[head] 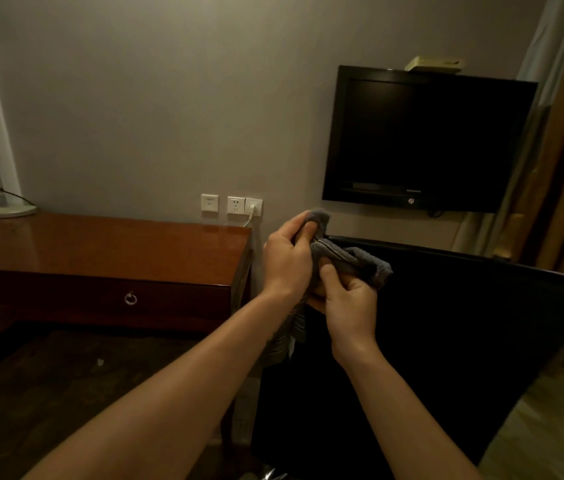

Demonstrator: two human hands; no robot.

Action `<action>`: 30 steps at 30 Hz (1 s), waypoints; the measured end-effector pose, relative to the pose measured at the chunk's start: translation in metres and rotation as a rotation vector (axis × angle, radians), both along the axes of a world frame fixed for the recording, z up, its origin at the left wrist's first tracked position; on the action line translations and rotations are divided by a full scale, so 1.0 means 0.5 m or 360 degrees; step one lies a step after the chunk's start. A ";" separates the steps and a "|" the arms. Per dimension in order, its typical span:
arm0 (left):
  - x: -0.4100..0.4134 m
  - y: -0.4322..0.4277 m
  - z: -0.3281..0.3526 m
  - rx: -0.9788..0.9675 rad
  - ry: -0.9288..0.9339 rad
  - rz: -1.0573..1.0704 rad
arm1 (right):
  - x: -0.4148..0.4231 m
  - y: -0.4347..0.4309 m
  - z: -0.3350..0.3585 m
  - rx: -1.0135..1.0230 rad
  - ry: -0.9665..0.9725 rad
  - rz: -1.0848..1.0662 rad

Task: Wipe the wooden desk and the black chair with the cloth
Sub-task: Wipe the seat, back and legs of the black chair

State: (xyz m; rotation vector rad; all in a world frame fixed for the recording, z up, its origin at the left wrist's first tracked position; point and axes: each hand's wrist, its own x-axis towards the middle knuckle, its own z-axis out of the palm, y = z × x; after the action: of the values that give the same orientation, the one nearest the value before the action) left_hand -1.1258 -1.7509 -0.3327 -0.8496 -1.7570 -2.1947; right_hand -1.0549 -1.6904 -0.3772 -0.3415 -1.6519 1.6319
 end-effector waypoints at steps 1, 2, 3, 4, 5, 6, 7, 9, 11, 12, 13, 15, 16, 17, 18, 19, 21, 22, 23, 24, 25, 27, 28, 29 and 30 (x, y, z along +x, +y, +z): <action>0.000 0.000 0.007 -0.0054 0.0043 0.0019 | 0.004 -0.002 0.007 -0.0031 0.0024 -0.0015; 0.003 0.004 0.012 -0.0105 0.0078 0.0033 | 0.011 -0.004 0.015 -0.0095 0.0074 -0.0032; 0.004 0.006 0.015 -0.0151 0.0106 0.0050 | 0.019 -0.006 0.022 -0.0177 0.0136 -0.0046; 0.006 0.009 0.018 -0.0194 0.0143 0.0073 | 0.025 -0.007 0.029 -0.0235 0.0187 -0.0069; 0.012 0.017 0.022 -0.0241 0.0189 0.0105 | 0.035 -0.001 0.033 -0.0264 0.0219 -0.0112; 0.016 0.023 0.026 -0.0274 0.0233 0.0143 | 0.041 0.004 0.036 -0.0260 0.0225 -0.0158; 0.021 0.031 0.030 -0.0299 0.0269 0.0186 | 0.048 0.010 0.038 -0.0258 0.0230 -0.0212; 0.036 0.046 0.041 -0.0292 0.0324 0.0219 | 0.061 0.025 0.041 -0.0242 0.0244 -0.0318; 0.057 0.063 0.055 -0.0295 0.0415 0.0233 | 0.074 0.041 0.048 -0.0237 0.0268 -0.0408; 0.070 0.075 0.061 -0.0316 0.0479 0.0246 | 0.084 0.051 0.051 -0.0244 0.0283 -0.0437; 0.082 0.084 0.067 -0.0334 0.0547 0.0264 | 0.092 0.059 0.056 -0.0265 0.0304 -0.0445; 0.105 0.108 0.075 -0.0386 0.0669 0.0306 | 0.108 0.080 0.062 -0.0322 0.0354 -0.0439; 0.111 0.118 0.077 -0.0432 0.0736 0.0344 | 0.114 0.088 0.064 -0.0340 0.0360 -0.0443; 0.119 0.135 0.078 -0.0488 0.0801 0.0377 | 0.123 0.100 0.064 -0.0341 0.0357 -0.0466; 0.123 0.143 0.077 -0.0545 0.0851 0.0405 | 0.127 0.105 0.064 -0.0335 0.0344 -0.0482; 0.126 0.153 0.074 -0.0584 0.0888 0.0419 | 0.132 0.111 0.063 -0.0337 0.0328 -0.0498; 0.139 0.172 0.071 -0.0615 0.0949 0.0417 | 0.147 0.127 0.061 -0.0361 0.0310 -0.0526; 0.147 0.182 0.070 -0.0631 0.0979 0.0415 | 0.157 0.136 0.060 -0.0381 0.0305 -0.0534; 0.153 0.191 0.068 -0.0646 0.1014 0.0419 | 0.165 0.143 0.060 -0.0399 0.0304 -0.0534; 0.161 0.202 0.068 -0.0661 0.1043 0.0414 | 0.174 0.152 0.059 -0.0412 0.0302 -0.0535; 0.169 0.212 0.067 -0.0673 0.1071 0.0400 | 0.184 0.162 0.058 -0.0420 0.0297 -0.0533; 0.184 0.233 0.066 -0.0690 0.1133 0.0360 | 0.202 0.181 0.056 -0.0442 0.0299 -0.0543; 0.194 0.246 0.065 -0.0696 0.1168 0.0340 | 0.213 0.193 0.054 -0.0460 0.0303 -0.0548; 0.204 0.258 0.064 -0.0705 0.1205 0.0328 | 0.221 0.204 0.053 -0.0484 0.0307 -0.0541; 0.213 0.268 0.061 -0.0719 0.1236 0.0324 | 0.228 0.214 0.051 -0.0515 0.0307 -0.0527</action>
State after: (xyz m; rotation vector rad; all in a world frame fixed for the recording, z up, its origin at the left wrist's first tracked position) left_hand -1.0194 -1.6168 -0.3019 -1.3116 -1.7964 -1.0968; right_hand -0.9409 -1.5833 -0.3518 -0.5685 -1.1198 1.6170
